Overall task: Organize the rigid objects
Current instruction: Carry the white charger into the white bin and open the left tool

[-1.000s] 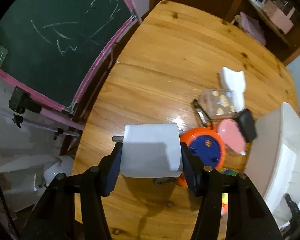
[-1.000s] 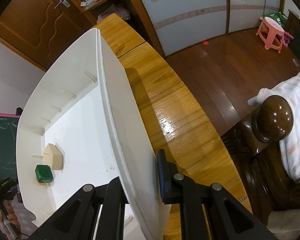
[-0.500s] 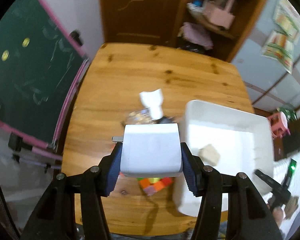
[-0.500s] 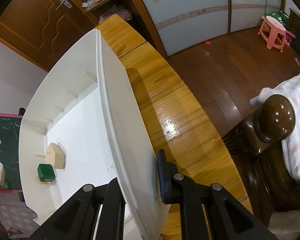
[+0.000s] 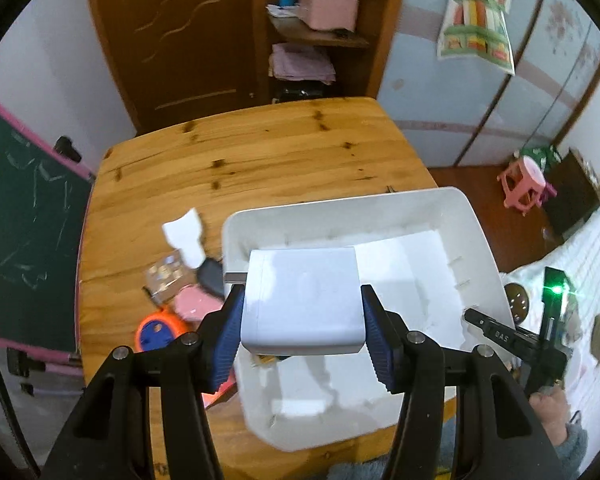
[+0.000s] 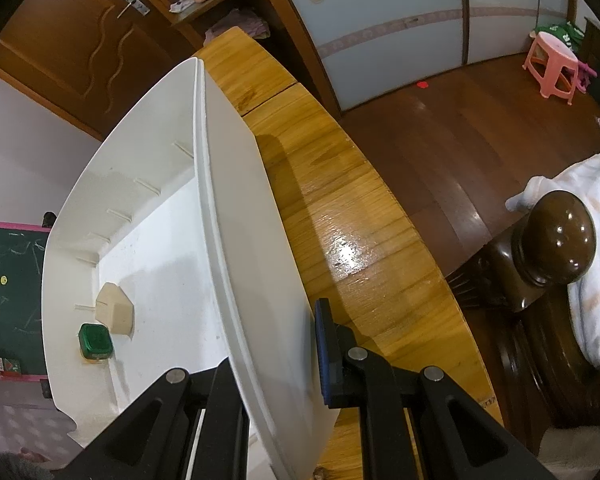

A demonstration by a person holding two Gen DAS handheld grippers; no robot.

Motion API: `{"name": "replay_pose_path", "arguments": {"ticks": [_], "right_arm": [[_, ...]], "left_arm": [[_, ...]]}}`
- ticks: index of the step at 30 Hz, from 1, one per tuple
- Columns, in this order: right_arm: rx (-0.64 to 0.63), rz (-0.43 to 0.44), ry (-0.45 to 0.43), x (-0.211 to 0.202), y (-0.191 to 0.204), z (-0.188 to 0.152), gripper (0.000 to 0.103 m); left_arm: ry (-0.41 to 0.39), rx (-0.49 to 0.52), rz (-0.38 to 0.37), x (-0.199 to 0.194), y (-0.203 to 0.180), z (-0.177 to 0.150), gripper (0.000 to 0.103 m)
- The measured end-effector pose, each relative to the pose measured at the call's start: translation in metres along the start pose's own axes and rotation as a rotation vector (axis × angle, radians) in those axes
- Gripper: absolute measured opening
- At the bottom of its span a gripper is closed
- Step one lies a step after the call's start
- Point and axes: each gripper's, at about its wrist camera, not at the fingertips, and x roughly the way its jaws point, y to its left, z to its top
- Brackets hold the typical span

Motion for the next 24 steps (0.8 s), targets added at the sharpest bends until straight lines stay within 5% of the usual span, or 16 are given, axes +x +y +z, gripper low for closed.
{"name": "replay_pose_path", "arguments": {"ticks": [13, 24], "right_arm": [[-0.017, -0.016, -0.001, 0.000, 0.004, -0.001, 0.012], [-0.018, -0.022, -0.002, -0.001, 0.005, 0.000, 0.012]], "left_arm": [[0.142, 0.119, -0.017, 0.108, -0.072, -0.001, 0.059], [0.218, 0.179, -0.019, 0.153, -0.100, -0.008, 0.059]]}}
